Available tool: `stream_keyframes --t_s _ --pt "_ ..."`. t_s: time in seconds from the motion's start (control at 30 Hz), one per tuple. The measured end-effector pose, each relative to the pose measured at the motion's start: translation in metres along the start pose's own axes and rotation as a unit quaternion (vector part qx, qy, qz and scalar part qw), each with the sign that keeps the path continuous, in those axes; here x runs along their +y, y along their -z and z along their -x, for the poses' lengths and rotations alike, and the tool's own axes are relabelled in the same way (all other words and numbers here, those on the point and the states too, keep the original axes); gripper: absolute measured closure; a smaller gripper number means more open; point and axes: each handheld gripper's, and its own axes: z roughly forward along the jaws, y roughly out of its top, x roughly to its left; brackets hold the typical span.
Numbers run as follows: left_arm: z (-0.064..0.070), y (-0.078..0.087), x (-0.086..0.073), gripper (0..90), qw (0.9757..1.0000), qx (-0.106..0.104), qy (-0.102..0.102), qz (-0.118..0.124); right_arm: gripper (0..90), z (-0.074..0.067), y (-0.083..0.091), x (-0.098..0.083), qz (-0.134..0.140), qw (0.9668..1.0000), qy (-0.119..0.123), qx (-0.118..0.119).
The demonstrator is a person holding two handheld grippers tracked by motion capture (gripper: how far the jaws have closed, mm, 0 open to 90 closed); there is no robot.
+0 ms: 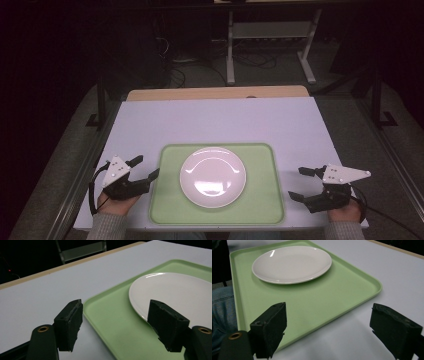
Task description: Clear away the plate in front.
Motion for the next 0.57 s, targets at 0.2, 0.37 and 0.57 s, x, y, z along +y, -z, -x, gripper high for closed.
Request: stream_keyframes --t_s 0.2,0.37,0.57 --pt "-0.003 0.001 -0.009 27.3 1.0000 0.001 -0.001 0.007 13.2 0.000 -0.001 0.000 -0.003 1.0000 0.000 0.000" --pt "-0.006 -0.003 -0.015 25.6 0.9999 -0.005 0.010 0.001 13.2 0.000 -0.003 0.000 -0.008 1.0000 0.002 0.002" --pt "-0.009 -0.001 -0.017 25.5 0.9999 -0.001 0.015 0.007 13.2 0.000 -0.004 0.000 -0.008 1.0000 0.002 0.002"
